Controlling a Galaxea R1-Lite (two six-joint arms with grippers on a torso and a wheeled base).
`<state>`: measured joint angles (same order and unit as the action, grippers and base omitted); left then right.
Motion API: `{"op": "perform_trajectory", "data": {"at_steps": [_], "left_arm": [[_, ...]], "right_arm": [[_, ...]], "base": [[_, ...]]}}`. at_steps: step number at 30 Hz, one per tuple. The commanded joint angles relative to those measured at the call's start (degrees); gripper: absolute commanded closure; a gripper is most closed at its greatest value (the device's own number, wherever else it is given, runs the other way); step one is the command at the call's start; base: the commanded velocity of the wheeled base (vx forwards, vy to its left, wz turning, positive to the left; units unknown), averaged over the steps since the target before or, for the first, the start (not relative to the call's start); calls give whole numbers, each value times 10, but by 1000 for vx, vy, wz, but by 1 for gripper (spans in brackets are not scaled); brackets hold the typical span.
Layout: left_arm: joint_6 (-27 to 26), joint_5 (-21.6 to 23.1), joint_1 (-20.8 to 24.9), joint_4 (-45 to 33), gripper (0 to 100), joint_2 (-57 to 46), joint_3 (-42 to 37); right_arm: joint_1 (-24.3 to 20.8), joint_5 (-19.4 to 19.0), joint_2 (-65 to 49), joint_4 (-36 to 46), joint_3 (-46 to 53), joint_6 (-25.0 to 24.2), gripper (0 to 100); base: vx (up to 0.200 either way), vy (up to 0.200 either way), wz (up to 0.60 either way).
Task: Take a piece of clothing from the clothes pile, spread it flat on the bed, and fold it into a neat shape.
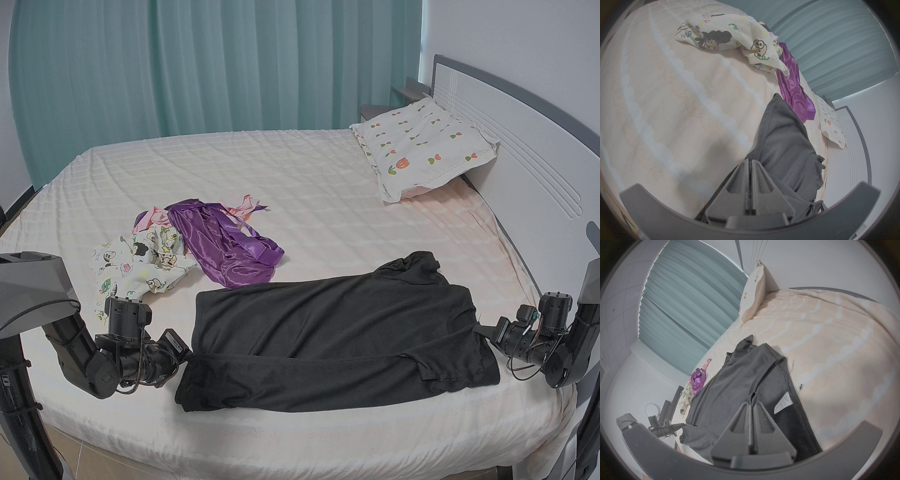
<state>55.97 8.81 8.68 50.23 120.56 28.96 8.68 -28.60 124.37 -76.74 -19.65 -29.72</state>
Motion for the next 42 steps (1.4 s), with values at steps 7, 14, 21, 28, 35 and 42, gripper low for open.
{"op": "perform_trajectory", "data": {"at_steps": [7, 14, 21, 28, 35, 42], "left_arm": [[11, 1, -9, 0, 100, 2, 4], [41, 2, -24, 52, 100, -3, -4], [36, 6, -21, 55, 100, -38, -29], [34, 24, -20, 52, 100, -84, -40], [34, 60, -20, 51, 100, -111, -58], [21, 60, -20, 37, 100, -140, -65]], "right_arm": [[1, -1, 9, -21, 8, -7, 100], [1, -2, 13, -21, 8, -6, 100], [5, -2, 10, -21, 12, -7, 100], [18, -7, -7, -48, 29, -12, 100], [29, -30, -24, -130, 100, -24, 100], [33, -38, -47, -130, 122, -23, 100]], "base": [[0, 0, 0], [0, 0, 0], [0, 0, 0], [0, 0, 0], [0, 0, 0], [0, 0, 0]]}}
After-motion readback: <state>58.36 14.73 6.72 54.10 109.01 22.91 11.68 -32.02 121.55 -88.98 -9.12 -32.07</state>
